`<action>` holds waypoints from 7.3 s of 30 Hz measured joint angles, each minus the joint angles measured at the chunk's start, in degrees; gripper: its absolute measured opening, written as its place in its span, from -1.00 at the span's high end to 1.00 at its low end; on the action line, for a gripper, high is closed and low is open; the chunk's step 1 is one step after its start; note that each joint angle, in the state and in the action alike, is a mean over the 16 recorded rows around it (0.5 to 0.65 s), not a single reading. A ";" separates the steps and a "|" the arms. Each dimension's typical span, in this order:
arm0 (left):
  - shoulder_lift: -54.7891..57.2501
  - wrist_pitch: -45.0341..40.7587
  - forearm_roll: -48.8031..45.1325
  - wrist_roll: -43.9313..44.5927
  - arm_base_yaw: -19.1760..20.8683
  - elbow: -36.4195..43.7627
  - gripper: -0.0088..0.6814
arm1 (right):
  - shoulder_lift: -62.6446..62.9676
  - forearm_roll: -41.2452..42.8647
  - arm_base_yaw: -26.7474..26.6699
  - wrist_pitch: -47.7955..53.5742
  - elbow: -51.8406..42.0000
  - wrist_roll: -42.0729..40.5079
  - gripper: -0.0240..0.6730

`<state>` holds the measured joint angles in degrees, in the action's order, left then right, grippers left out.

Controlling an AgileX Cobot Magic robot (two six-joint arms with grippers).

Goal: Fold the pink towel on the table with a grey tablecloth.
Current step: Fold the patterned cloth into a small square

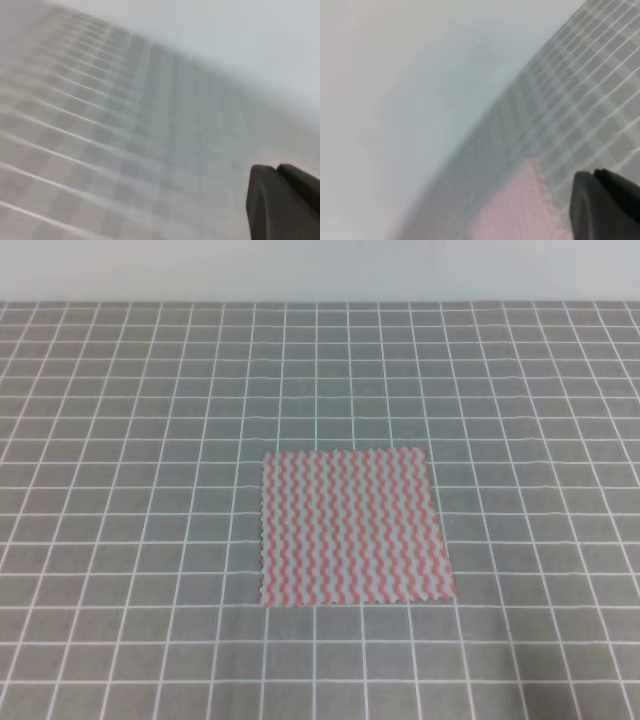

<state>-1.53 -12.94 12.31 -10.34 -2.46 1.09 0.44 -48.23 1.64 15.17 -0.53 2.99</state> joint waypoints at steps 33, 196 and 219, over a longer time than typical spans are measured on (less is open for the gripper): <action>4.15 13.26 23.82 -6.59 0.01 -3.67 0.98 | -1.63 -10.63 -0.01 4.34 1.72 -7.94 0.98; 59.58 -6.18 26.30 47.60 -16.60 -35.41 0.83 | -102.08 21.78 -27.97 16.81 63.49 -1.66 0.97; 78.42 -14.29 26.04 85.88 -25.43 -47.63 0.21 | -102.01 25.52 -27.97 22.41 71.77 -2.99 0.98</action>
<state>76.89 -27.23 38.35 75.54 -27.89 -46.54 -101.57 -22.71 -26.33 37.58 71.24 0.00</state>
